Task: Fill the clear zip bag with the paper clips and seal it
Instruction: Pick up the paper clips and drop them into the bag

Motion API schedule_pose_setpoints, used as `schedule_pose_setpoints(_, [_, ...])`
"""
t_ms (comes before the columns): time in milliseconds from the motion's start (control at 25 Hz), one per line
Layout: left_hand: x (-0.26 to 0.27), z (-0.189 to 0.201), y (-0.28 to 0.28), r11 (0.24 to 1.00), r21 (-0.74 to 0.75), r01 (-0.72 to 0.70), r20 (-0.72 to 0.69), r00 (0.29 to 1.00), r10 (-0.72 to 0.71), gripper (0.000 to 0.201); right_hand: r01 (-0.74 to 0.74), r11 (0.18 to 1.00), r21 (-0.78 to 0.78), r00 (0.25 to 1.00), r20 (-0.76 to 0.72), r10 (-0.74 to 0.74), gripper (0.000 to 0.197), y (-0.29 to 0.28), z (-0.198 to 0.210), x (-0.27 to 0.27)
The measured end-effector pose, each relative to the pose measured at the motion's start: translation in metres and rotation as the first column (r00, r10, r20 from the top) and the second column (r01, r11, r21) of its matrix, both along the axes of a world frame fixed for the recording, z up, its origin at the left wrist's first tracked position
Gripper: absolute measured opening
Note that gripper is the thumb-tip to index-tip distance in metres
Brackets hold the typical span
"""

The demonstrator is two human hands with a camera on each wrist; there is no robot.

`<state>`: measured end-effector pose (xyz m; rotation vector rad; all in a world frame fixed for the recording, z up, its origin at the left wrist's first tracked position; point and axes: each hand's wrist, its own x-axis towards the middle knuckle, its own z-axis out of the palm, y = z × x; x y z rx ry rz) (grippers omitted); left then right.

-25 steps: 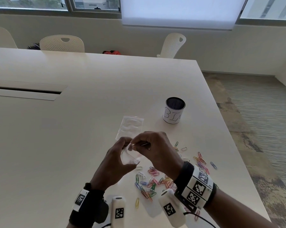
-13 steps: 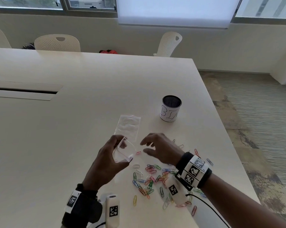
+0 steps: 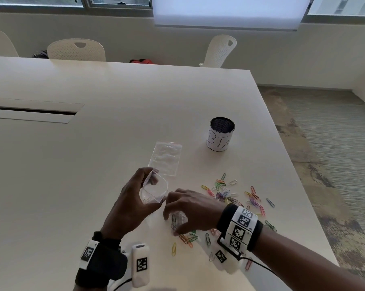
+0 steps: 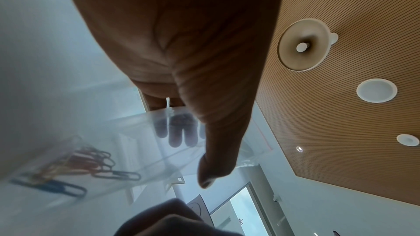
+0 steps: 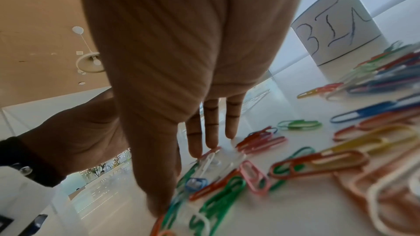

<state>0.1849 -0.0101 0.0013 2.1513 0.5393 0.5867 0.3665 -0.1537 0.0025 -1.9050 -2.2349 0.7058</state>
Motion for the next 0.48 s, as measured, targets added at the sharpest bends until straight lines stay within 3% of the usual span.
schedule_pose_setpoints(160, [0.002,-0.002,0.000,1.000,0.008,0.000,-0.008,1.000,0.000,0.065,0.009,0.999,0.035,0.999,-0.033,-0.008,0.024,-0.007,0.002,0.007])
schedule_pose_setpoints(280, [0.002,-0.003,0.000,1.000,0.001,-0.006,-0.015,1.000,0.006,0.064,0.045,0.998,0.049,0.999,0.007,-0.045,0.022,-0.014,0.005,0.017])
schedule_pose_setpoints(480, [0.002,-0.003,-0.002,1.000,-0.009,-0.004,-0.023,1.000,0.004,0.064,0.032,0.999,-0.023,0.992,0.122,-0.029,0.049,-0.030,0.010,0.031])
